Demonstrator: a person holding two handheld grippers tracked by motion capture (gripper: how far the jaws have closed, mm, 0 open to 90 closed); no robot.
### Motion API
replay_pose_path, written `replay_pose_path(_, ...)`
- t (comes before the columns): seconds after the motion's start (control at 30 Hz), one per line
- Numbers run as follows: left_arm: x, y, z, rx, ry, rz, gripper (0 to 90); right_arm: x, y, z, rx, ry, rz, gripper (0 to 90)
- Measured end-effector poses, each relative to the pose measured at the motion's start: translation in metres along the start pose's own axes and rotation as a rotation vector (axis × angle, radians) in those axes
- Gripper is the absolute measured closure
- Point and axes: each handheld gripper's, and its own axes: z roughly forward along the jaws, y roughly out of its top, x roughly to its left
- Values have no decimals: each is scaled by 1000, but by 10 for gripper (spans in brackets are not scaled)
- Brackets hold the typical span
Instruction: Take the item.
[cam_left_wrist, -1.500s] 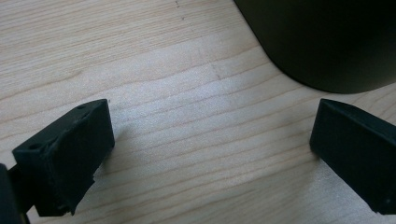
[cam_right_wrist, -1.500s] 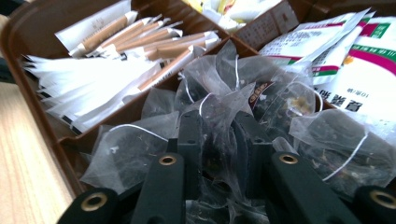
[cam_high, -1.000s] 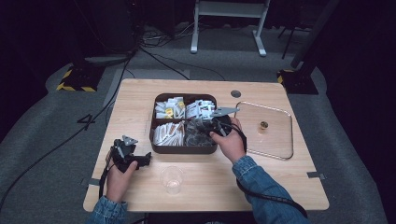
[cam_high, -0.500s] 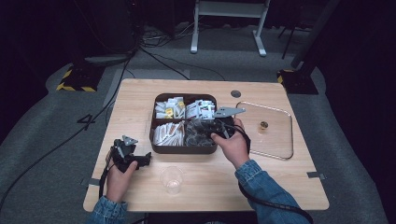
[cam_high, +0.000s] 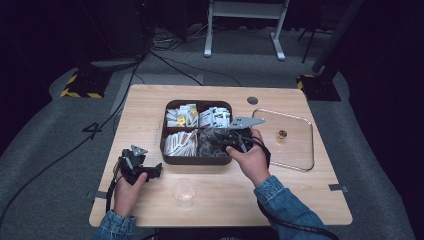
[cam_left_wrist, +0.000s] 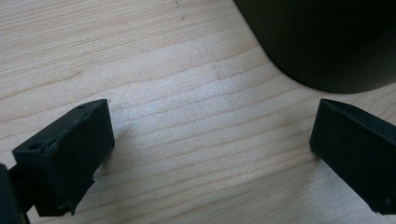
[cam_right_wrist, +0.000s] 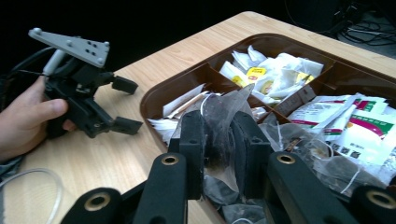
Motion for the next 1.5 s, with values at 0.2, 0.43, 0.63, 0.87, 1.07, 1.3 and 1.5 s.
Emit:
replay_pose_path(0.2,0,0,0,0,0,0,1,16,1,-7,-3,23,-22,758)
replay_pose_path(0.43,0,0,0,0,0,0,1,37,-2,-13,10,78,-50,758)
replay_pose_path(0.63,0,0,0,1,0,-3,1,55,-4,-16,24,116,-76,758)
replay_pose_path(0.87,0,0,0,1,0,-2,1,76,-6,-15,43,160,-116,757)
replay_pose_path(1.07,0,0,0,1,0,-2,1,90,-12,-9,65,201,-126,757)
replay_pose_path(1.3,0,0,0,-1,1,-2,1,101,-18,-3,98,239,-140,757)
replay_pose_path(1.5,0,0,0,-1,1,-3,1,105,-22,3,133,254,-142,757)
